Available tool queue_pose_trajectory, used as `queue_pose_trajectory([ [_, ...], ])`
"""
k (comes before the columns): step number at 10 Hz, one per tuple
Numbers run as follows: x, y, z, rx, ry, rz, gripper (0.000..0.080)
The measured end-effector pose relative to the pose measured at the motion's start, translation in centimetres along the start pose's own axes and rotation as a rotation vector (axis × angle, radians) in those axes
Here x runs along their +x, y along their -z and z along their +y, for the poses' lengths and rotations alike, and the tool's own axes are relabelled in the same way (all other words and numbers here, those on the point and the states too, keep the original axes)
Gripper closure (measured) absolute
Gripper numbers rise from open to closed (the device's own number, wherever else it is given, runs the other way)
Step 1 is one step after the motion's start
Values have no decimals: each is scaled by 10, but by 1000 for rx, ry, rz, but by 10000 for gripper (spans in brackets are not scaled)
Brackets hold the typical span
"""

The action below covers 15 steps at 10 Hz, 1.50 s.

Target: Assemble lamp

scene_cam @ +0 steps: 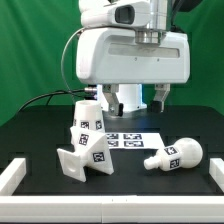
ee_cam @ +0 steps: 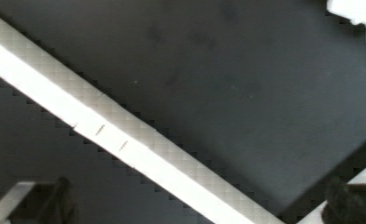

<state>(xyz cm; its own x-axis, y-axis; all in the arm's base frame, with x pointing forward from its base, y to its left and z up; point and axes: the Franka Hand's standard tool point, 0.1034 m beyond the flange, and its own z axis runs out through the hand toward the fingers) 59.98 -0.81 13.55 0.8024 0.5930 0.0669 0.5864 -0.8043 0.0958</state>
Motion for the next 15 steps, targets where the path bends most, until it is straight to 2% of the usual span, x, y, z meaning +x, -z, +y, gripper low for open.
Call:
queue_pose_trajectory([
  [2,-1,0,1,0,-8,-1,100],
  [3,-8,-1,9,19,-185,9,100],
  [4,-21,-3,17,28,-402,12,100],
  [5,-34,-7,16,24,-556,17,100],
  [6,-44,-11,16,47,-636,15,100],
  [7,-45,-12,18,65,-709,38,100],
  [10,-40,-12,13,82,-878,36,100],
  [11,-44,-15,14,99,-928,22,100],
  [12,-55,-20,29,157,-1041,-54,100],
  [13,-62,-27,52,169,-1139,-84,100],
  [14,-70,-34,68,158,-1188,-99,100],
  [15,-81,-42,77,164,-1232,-115,100],
])
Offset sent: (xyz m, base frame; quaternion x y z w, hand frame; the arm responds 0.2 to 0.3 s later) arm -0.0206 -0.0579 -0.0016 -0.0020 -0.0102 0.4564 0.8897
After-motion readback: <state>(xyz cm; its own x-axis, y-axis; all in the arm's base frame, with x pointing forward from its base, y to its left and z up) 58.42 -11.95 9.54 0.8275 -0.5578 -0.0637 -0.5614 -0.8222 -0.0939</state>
